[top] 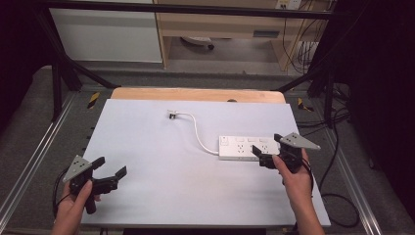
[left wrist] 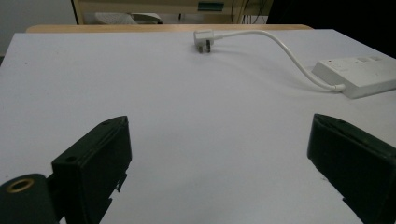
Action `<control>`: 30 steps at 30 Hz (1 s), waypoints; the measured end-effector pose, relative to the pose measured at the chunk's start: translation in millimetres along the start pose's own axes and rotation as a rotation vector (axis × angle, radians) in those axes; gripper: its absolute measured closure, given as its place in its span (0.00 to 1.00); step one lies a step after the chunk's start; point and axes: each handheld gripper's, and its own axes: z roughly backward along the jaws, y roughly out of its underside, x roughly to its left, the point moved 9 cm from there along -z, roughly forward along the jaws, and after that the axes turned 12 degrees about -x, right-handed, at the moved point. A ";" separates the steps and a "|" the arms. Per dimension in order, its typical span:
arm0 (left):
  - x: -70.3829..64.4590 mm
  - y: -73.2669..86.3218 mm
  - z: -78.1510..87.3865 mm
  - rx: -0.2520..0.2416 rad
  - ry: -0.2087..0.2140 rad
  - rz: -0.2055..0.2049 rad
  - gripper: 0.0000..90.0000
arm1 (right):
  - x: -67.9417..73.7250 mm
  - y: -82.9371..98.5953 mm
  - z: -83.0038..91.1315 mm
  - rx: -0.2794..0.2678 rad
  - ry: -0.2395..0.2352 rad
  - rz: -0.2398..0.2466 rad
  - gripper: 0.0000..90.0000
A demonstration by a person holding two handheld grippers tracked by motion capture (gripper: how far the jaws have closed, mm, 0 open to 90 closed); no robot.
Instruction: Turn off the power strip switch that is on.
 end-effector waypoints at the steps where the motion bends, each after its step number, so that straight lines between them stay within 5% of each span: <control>1: 0.0 0.3 -0.2 0.002 0.000 -0.001 0.07 | -2.3 -1.6 -0.4 -0.001 0.002 -0.004 0.06; 21: 4.9 1.1 -2.0 -0.007 -0.012 0.048 0.07 | -24.5 -31.9 -17.9 -0.050 0.052 -0.005 0.04; 30: -6.8 -0.6 -3.5 -0.005 0.001 0.044 0.07 | -28.9 -33.5 -21.2 -0.028 0.056 -0.004 0.03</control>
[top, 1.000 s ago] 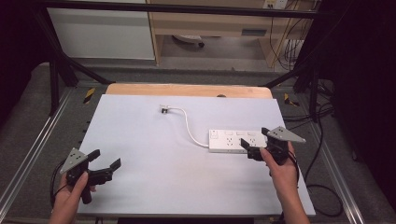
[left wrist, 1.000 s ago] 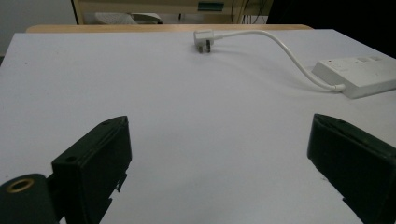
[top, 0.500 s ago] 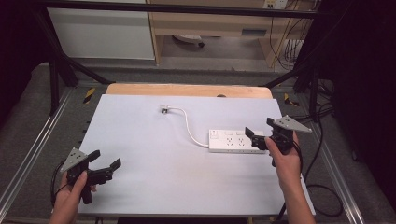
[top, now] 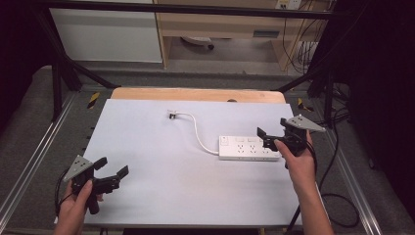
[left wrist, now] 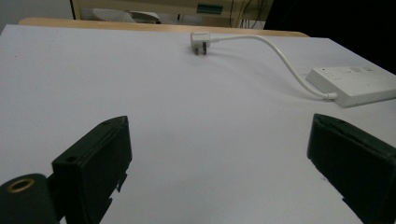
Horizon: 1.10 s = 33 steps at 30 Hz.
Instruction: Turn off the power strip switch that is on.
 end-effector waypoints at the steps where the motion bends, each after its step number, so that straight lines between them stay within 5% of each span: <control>1: -0.6 1.1 -0.4 0.005 0.000 -0.002 0.07 | -2.2 0.4 -1.3 -0.002 0.001 -0.008 0.03; 12: 1.5 6.0 -1.0 0.029 -0.003 -0.014 0.07 | -2.5 5.6 -19.7 0.047 0.020 -0.003 0.11; 16: 6.6 6.8 1.3 0.032 -0.015 -0.003 0.07 | -1.8 4.5 -29.5 0.043 0.051 0.016 0.28; 23: 11.2 5.0 3.8 0.023 -0.034 -0.002 0.07 | 7.2 0.8 -41.3 0.011 0.024 0.063 0.51; 24: 11.0 4.8 3.2 0.022 -0.033 -0.002 0.08 | 10.8 0.4 -44.6 -0.003 0.010 0.083 0.64; 33: 15.6 3.4 6.7 0.012 -0.059 -0.006 0.06 | 18.9 2.5 -52.0 -0.037 -0.030 0.091 0.83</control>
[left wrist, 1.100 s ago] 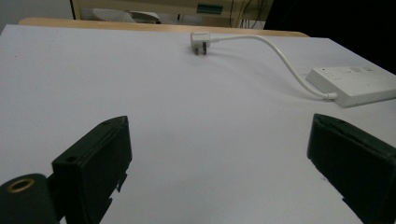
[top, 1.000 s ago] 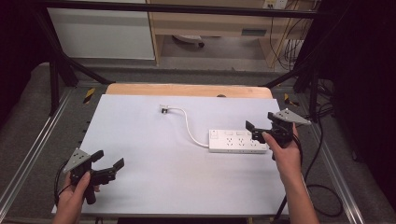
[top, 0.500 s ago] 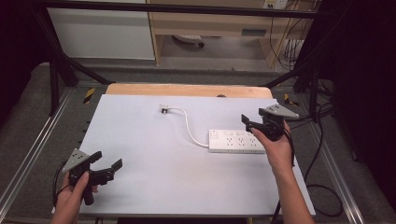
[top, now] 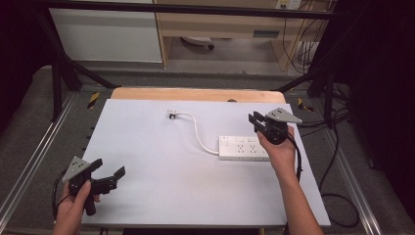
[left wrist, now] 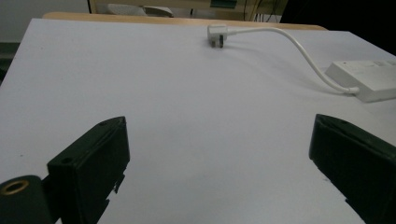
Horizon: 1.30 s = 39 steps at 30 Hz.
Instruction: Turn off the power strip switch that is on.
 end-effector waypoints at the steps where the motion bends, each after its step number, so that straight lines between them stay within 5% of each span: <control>1: 1.2 -0.4 0.3 0.000 -0.003 0.001 0.06 | -0.6 1.4 -1.4 -0.003 0.008 -0.005 0.86; 17: -2.3 5.6 -3.1 0.031 0.017 -0.010 0.06 | 3.4 15.7 -16.1 0.040 -0.002 0.053 1.00; 39: -9.9 10.3 -5.7 0.056 0.035 -0.039 0.07 | -0.7 52.4 -31.3 0.129 -0.015 -0.003 1.00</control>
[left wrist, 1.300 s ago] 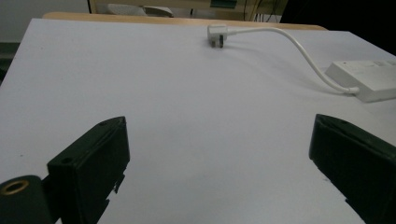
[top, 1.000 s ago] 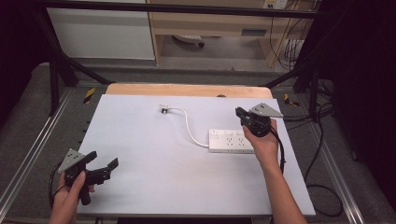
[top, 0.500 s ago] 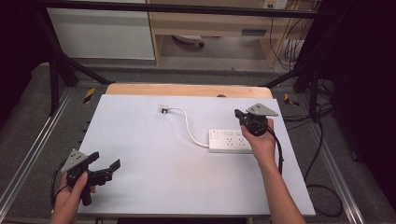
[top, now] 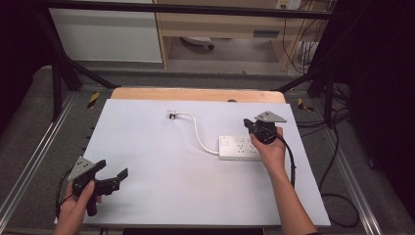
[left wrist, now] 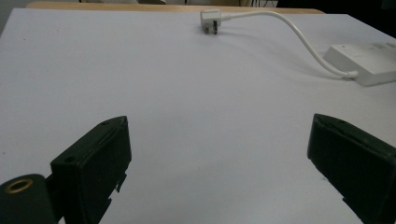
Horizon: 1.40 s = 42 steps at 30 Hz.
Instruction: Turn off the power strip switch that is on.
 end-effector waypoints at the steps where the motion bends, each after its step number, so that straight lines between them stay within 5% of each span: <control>1: -1.2 -0.1 -0.2 0.000 0.002 -0.004 0.07 | 0.2 2.5 -0.7 0.006 0.000 -0.003 1.00; 42: 1.0 -1.5 1.0 -0.004 -0.002 0.000 0.07 | 10.1 43.2 0.6 0.168 -0.029 0.029 1.00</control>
